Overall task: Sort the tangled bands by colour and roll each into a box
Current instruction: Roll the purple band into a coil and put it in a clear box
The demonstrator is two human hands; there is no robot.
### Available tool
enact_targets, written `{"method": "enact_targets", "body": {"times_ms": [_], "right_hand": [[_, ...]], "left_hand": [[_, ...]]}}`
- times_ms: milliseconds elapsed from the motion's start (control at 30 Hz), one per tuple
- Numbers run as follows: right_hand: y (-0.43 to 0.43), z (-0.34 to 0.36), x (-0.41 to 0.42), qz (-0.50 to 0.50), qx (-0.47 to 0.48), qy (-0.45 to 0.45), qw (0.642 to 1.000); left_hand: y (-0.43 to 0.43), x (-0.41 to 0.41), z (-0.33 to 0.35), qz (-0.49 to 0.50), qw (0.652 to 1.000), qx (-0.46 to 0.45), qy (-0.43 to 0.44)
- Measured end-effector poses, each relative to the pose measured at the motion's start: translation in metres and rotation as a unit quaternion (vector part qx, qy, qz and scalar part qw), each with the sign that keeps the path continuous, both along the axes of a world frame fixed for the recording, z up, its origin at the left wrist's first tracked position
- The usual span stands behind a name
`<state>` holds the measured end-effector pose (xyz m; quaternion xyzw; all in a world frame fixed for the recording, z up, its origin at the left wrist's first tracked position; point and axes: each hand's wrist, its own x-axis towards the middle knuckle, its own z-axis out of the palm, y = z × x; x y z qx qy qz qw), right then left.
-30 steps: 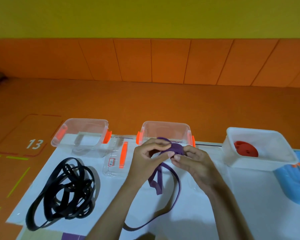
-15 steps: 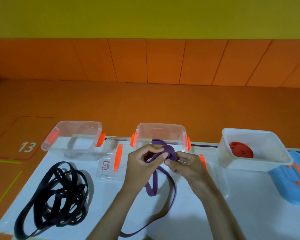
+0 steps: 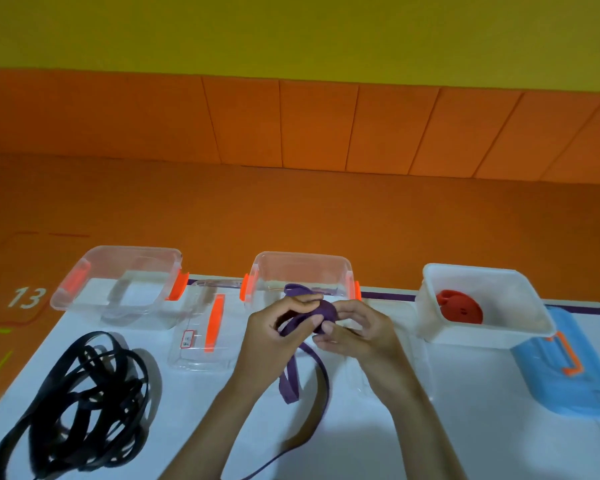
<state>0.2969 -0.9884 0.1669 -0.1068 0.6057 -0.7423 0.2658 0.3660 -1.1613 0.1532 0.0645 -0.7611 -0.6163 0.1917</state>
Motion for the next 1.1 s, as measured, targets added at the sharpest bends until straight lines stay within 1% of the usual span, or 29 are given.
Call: {"method": "enact_targets", "body": {"times_ms": [100,200,300,400,500,667,767,867,967,1100], "right_hand": [[0.005,-0.007,0.002,-0.028,-0.045,-0.036,0.998],[0.005,-0.011,0.002,-0.006,-0.062,-0.034,0.998],[0.003,-0.009,0.001,0.023,-0.055,-0.033,0.998],[0.002,-0.003,-0.001,0.031,-0.023,-0.02,0.999],[-0.002,0.001,-0.001,0.001,0.011,0.005,1.0],[-0.006,0.001,0.004,-0.047,0.002,0.036,0.998],[-0.003,0.008,0.007,-0.074,-0.008,0.067,0.995],[-0.003,0.015,0.013,-0.09,-0.006,0.087,0.992],[-0.009,0.023,0.025,-0.093,-0.011,0.1,0.991],[-0.009,0.031,0.046,-0.084,-0.007,0.111,0.99]], "left_hand": [[-0.01,-0.009,0.008,-0.073,0.996,-0.042,-0.019],[-0.023,-0.014,0.013,-0.105,0.993,-0.041,-0.041],[-0.022,-0.011,0.01,-0.087,0.994,-0.055,-0.034],[-0.018,-0.006,0.007,-0.042,0.997,-0.065,-0.02],[-0.013,-0.002,0.007,-0.028,0.997,-0.07,-0.025],[-0.016,0.007,0.004,-0.049,0.998,-0.015,-0.031],[-0.029,0.019,-0.006,-0.063,0.994,-0.038,-0.078],[-0.037,0.032,-0.022,-0.08,0.986,-0.079,-0.126],[-0.031,0.039,-0.033,-0.077,0.987,-0.105,-0.099],[-0.023,0.057,-0.037,-0.001,0.993,-0.099,-0.064]]}}
